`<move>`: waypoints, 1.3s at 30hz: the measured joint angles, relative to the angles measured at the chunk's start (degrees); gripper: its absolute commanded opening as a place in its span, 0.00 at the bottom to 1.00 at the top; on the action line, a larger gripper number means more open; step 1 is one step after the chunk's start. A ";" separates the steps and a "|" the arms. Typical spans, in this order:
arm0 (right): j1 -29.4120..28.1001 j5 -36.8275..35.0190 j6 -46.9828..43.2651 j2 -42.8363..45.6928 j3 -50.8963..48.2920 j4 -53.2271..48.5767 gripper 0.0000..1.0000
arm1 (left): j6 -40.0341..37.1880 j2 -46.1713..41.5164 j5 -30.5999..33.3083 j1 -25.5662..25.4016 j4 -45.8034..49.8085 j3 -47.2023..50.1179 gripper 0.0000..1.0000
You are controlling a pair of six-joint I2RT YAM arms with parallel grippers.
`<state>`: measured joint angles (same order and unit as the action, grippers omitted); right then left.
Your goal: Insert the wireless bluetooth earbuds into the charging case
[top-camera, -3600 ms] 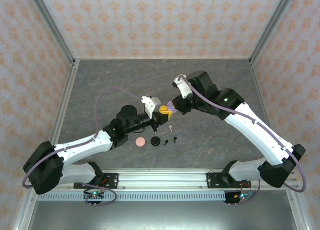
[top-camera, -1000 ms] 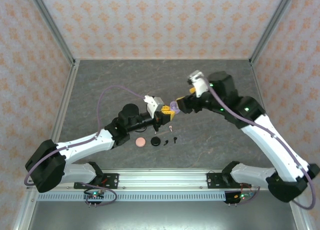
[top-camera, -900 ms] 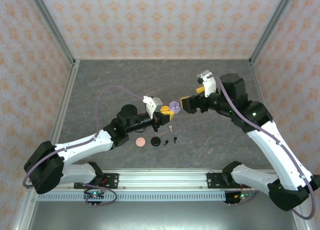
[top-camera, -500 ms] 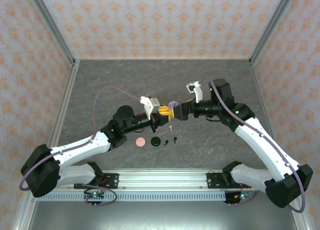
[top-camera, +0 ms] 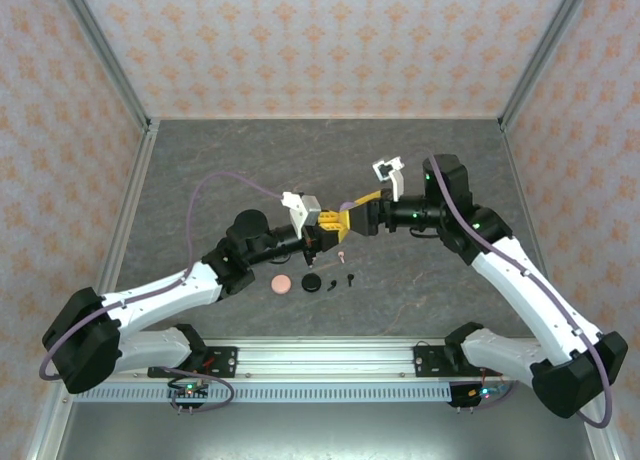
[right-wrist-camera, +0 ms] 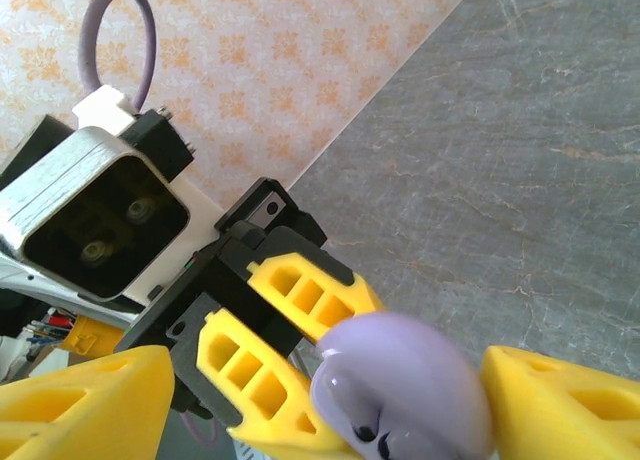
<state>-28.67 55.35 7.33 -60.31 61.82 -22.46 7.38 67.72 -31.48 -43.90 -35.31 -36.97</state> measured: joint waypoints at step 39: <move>1.49 -42.29 5.62 12.28 -12.13 -8.17 0.99 | 13.86 38.36 10.75 13.42 25.68 -22.03 0.20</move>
<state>-27.18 13.06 12.95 -48.03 49.69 -30.63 21.23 106.08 -20.73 -30.48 -9.63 -59.00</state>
